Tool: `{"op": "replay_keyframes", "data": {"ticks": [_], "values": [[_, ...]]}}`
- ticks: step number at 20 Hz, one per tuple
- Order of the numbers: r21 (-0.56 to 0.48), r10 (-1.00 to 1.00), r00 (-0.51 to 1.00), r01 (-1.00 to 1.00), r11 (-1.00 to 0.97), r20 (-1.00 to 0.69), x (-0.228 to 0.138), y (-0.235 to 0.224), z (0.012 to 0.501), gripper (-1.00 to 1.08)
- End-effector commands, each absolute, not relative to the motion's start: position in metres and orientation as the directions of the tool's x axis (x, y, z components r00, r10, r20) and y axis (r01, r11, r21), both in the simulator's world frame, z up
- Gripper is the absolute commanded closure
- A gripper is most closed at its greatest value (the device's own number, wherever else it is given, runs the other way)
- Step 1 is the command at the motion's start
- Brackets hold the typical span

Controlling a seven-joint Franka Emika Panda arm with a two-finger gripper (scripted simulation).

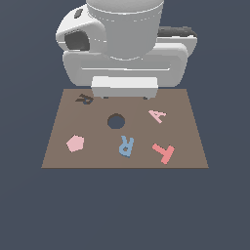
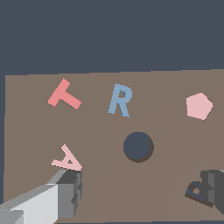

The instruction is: Insert a designated object into the corresponding slot on a board.

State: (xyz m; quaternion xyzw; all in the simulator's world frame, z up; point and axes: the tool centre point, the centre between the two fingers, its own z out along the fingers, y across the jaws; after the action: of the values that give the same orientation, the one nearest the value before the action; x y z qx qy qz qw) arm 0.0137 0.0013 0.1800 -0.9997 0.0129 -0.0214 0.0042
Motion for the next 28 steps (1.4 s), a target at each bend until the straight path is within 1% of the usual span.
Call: {"op": "replay_keyframes", "data": {"ticks": [1,6,11,28], "values": [[-0.009,-0.026,0.999,-0.026,-1.000,0.043,0.014,0.001,0.180,-0.92],[-0.009,-0.035,0.999,-0.035,-0.999,0.041,0.017,0.002,0.175,-0.92],[-0.008,-0.062,0.997,-0.062,-0.998,0.036,0.025,0.003,0.160,-0.92],[-0.001,-0.225,0.974,-0.225,-0.974,0.006,0.077,0.003,0.067,-0.92]]}}
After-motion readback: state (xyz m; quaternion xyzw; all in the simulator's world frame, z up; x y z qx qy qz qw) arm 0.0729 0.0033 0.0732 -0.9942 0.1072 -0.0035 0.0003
